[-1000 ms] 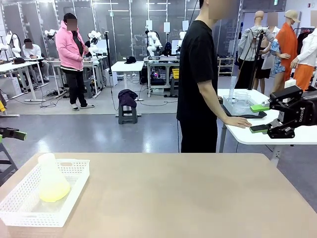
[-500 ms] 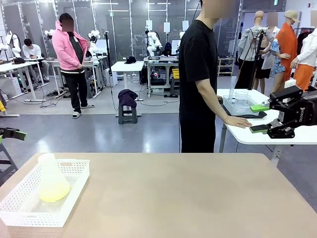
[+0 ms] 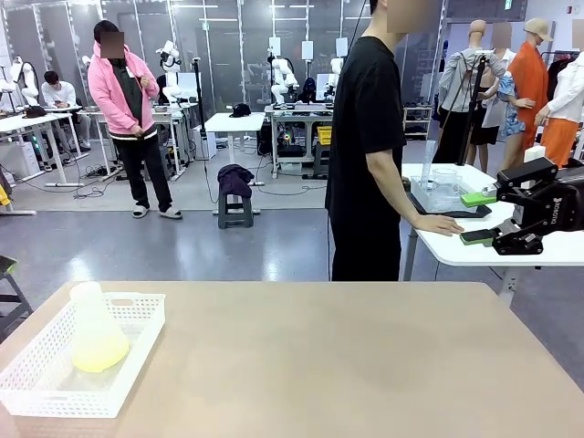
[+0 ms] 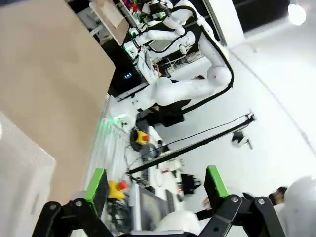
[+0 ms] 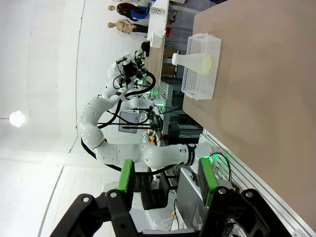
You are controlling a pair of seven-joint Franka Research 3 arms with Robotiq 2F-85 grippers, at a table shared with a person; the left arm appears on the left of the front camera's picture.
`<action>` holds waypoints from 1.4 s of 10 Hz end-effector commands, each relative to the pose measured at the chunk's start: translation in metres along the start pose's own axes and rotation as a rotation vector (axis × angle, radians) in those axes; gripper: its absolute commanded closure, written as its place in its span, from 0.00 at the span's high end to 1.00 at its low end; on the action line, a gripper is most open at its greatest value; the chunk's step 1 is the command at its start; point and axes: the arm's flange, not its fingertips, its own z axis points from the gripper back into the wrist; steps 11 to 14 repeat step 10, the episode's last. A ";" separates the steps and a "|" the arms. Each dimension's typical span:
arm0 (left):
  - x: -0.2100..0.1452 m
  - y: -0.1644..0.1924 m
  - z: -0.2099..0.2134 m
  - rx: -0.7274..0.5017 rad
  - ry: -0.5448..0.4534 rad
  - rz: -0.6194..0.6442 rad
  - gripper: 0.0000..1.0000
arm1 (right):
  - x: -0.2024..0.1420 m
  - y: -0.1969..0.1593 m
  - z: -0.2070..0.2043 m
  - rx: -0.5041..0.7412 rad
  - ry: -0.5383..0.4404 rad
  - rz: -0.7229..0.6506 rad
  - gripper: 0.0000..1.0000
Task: Prepare the solutions needed for the experiment.
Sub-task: When the human places the Big flask in the center of the table, pick up the Big flask and place it in the left Organizing basket.
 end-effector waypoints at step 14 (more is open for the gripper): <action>-0.002 0.003 0.002 0.002 -0.005 0.208 1.00 | 0.000 0.001 0.000 0.006 -0.002 0.012 0.65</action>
